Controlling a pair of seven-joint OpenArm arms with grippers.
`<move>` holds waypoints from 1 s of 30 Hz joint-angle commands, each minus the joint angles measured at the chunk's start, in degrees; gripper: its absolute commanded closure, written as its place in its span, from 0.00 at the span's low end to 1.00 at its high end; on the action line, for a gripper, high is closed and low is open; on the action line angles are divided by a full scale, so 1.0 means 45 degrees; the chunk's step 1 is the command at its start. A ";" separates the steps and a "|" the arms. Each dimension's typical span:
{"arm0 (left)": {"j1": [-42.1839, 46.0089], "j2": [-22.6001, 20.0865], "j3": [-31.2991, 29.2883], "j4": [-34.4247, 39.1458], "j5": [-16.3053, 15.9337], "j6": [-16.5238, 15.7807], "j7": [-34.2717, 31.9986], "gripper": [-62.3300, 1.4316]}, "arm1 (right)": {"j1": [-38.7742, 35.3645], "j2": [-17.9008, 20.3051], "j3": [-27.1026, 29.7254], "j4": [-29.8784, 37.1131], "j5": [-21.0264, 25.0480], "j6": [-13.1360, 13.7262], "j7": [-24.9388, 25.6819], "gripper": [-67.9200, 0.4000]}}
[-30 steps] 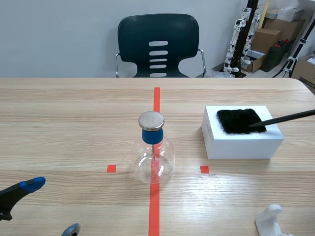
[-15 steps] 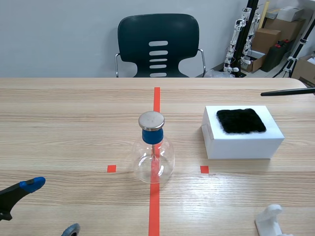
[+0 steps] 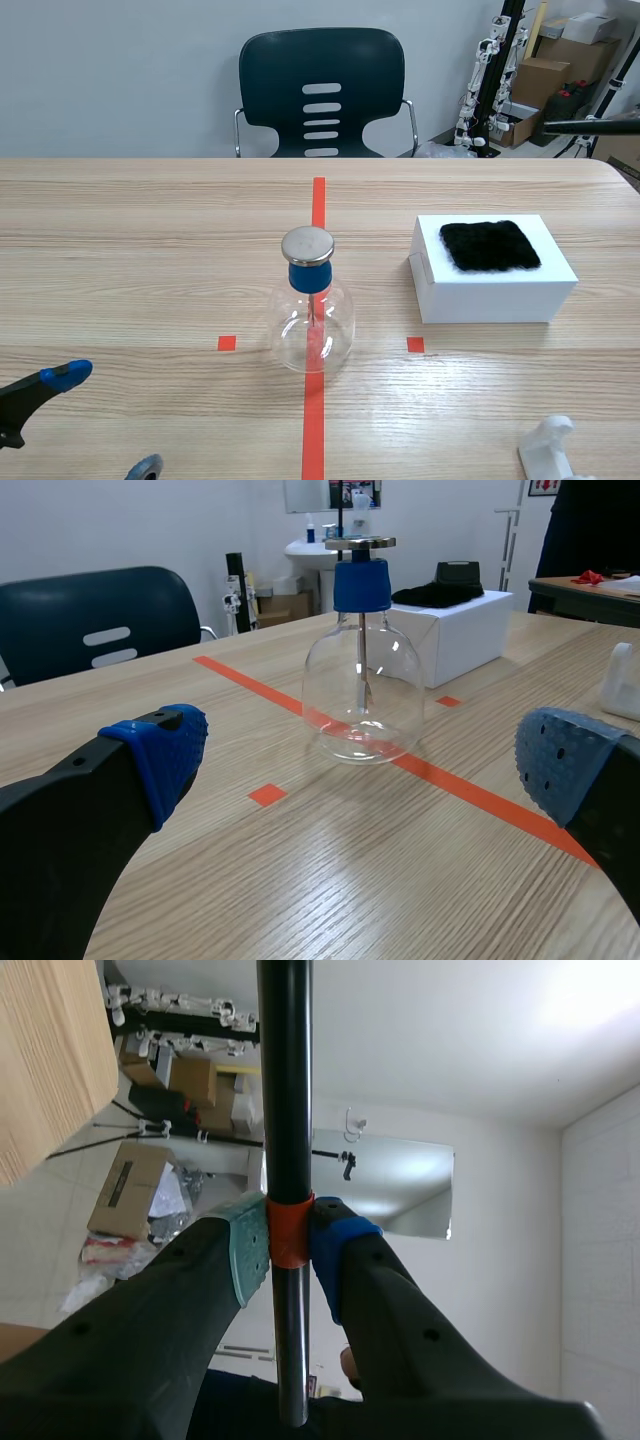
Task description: Do the electroscope experiment. rub the rod on the fur
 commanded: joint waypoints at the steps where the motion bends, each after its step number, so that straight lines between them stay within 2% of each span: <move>1: -0.0039 -0.0083 -0.0058 0.0170 -0.0078 -0.0010 -0.0228 0.00 | -0.0107 -0.0583 0.0491 0.0680 0.0049 0.0325 0.0155 0.98; 3: -0.0039 -0.0083 -0.0058 0.0170 -0.0078 -0.0010 -0.0223 0.00 | -0.0510 -0.1574 0.1112 0.1511 -0.0267 0.1093 0.0641 0.98; 5: -0.0039 -0.0083 -0.0058 0.0170 -0.0078 -0.0010 -0.0228 0.00 | -0.0709 -0.2472 0.1656 0.2016 -0.0427 0.1481 0.1384 0.98; 9: -0.0039 -0.0083 -0.0058 0.0170 -0.0078 -0.0010 -0.0228 0.00 | -0.1248 -0.3808 0.2482 0.2331 -0.0510 0.1545 0.2890 0.98; 13: -0.0039 -0.0083 -0.0058 0.0170 -0.0078 -0.0010 -0.0223 0.00 | -0.1579 -0.4663 0.3021 0.2331 -0.0505 0.1593 0.3109 0.98; 19: -0.0039 -0.0083 -0.0058 0.0170 -0.0078 -0.0010 -0.0228 0.00 | -0.1739 -0.4828 0.3322 0.2283 -0.0505 0.2550 0.2220 0.98; 30: -0.0039 -0.0083 -0.0058 0.0170 -0.0078 -0.0010 -0.0223 0.00 | -0.1705 -0.4828 0.3322 0.2278 -0.0248 0.2584 0.2016 0.97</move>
